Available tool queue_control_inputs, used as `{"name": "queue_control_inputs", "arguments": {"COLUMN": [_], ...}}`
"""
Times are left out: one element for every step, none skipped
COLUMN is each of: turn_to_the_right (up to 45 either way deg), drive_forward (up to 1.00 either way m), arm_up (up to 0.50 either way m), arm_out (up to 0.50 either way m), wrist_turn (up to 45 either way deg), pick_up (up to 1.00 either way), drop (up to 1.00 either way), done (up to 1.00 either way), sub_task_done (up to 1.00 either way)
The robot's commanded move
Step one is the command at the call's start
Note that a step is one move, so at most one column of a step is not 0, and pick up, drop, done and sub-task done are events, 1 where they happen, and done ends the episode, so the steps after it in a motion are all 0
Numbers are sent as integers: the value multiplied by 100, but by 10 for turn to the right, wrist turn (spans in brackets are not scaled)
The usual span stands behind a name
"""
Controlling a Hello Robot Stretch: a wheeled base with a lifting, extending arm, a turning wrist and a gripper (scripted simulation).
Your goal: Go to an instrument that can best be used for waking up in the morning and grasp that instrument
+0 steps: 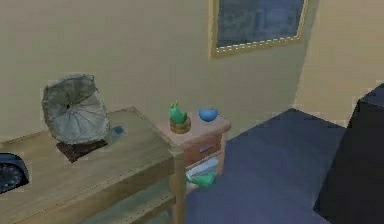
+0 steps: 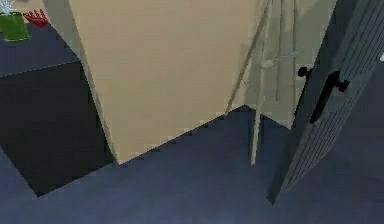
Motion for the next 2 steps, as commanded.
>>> {"name": "queue_control_inputs", "arguments": {"turn_to_the_right": [0,-450], "drive_forward": [5,0], "arm_up": [0,0], "arm_out": [0,0], "wrist_turn": [0,0], "pick_up": [0,0], "drop": [0,0], "done": [0,0], "sub_task_done": [0,0]}}
